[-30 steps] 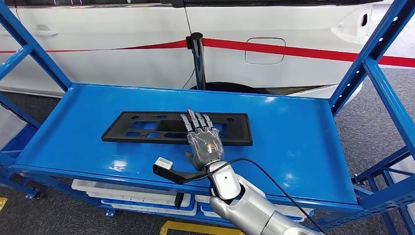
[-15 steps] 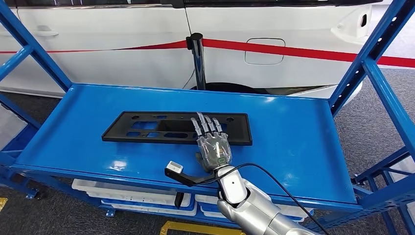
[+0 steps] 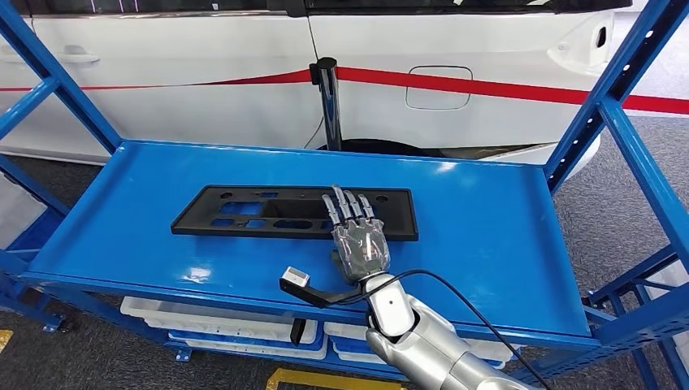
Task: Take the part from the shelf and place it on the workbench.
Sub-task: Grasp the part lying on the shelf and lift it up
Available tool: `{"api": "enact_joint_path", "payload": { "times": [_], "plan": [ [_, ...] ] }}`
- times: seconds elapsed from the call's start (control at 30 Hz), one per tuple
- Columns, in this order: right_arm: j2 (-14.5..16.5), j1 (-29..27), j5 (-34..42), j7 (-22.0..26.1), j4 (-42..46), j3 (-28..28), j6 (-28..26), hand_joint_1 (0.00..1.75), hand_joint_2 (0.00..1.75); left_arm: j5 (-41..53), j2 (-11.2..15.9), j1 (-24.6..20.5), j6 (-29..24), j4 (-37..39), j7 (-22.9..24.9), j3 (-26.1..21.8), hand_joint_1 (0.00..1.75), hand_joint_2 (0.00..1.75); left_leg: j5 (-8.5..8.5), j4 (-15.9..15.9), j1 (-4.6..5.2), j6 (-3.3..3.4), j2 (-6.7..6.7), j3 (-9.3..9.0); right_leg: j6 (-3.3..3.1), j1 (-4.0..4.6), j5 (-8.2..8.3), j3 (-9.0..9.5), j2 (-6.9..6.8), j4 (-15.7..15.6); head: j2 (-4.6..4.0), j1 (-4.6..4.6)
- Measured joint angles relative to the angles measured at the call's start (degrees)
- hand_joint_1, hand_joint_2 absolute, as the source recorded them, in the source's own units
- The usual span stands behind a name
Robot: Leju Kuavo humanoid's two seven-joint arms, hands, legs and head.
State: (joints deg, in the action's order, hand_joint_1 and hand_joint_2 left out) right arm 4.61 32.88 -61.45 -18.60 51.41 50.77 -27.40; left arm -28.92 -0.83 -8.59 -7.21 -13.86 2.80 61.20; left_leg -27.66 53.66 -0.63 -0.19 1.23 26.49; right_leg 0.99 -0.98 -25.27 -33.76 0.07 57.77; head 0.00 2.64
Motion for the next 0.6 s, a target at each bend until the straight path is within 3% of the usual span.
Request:
{"api": "enact_joint_path", "payload": {
  "times": [0.6],
  "plan": [
    [-0.1,3.6,-3.7,-0.8,0.2,0.0,4.4,0.0,1.75,0.6,0.0,-0.1,0.3,0.0,0.0,0.0,0.0,0.0,0.02,0.0,-0.01,-0.01,-0.01,0.09,-0.01,0.0,0.03,-0.16,0.0,0.0,0.0,0.0]
  ]
}}
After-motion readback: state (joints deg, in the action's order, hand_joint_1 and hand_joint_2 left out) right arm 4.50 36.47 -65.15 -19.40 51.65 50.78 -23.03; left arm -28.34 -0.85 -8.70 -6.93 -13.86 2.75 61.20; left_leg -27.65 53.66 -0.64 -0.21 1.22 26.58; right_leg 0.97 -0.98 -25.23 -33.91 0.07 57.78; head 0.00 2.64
